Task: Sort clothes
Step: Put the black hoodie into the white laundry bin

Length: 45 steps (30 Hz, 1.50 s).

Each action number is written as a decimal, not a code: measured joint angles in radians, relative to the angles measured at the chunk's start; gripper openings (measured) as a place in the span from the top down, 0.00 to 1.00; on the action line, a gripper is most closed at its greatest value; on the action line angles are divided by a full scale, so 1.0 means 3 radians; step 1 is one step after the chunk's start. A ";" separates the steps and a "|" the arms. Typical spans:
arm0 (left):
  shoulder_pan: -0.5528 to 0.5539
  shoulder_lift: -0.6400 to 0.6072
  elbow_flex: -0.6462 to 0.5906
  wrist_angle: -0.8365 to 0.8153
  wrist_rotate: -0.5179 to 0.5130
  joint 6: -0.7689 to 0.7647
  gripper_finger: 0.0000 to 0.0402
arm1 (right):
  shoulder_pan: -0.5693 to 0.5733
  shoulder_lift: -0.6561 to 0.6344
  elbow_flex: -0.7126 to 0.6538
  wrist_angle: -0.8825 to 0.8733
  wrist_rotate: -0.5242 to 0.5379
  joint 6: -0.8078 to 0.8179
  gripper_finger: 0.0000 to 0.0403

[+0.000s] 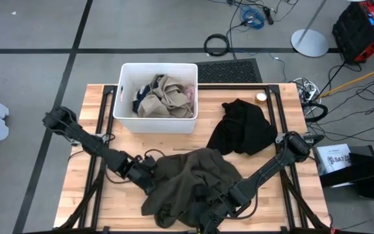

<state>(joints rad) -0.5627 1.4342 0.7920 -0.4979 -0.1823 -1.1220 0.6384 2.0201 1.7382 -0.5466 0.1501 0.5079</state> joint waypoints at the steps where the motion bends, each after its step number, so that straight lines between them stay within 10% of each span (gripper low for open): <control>1: 0.0043 -0.0029 -0.0102 0.0261 0.0052 0.0007 0.57 | -0.0018 0.0000 0.0000 -0.0010 0.0001 -0.0040 0.40; 8: 0.0278 -0.0041 -0.0707 0.1625 0.0413 0.0033 0.57 | -0.0074 0.0000 0.0000 -0.0025 0.0010 -0.0049 0.40; 16: 0.0323 -0.0039 -0.0683 0.1651 0.0267 0.0329 0.94 | 0.0001 0.0000 0.0000 -0.0096 0.0089 0.0003 0.40; 27: 0.0376 -0.0807 -0.0433 0.1649 0.0315 0.1189 0.98 | 0.0019 0.0000 0.0000 -0.0090 0.0107 0.0175 0.40; 37: 0.0372 -0.1970 -0.0394 0.1748 -0.0466 0.1965 0.98 | 0.0133 0.0012 0.0001 -0.0003 0.0784 -0.0176 0.40; 45: 0.0375 -0.2098 -0.0394 0.1716 -0.1091 0.2379 0.98 | -0.0046 0.0271 0.0005 0.0096 0.0966 -0.0917 0.40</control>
<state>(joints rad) -0.4503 0.8049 0.6739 0.0171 -0.5098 -0.4082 0.6246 2.1015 1.7397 -0.5178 0.4398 0.2327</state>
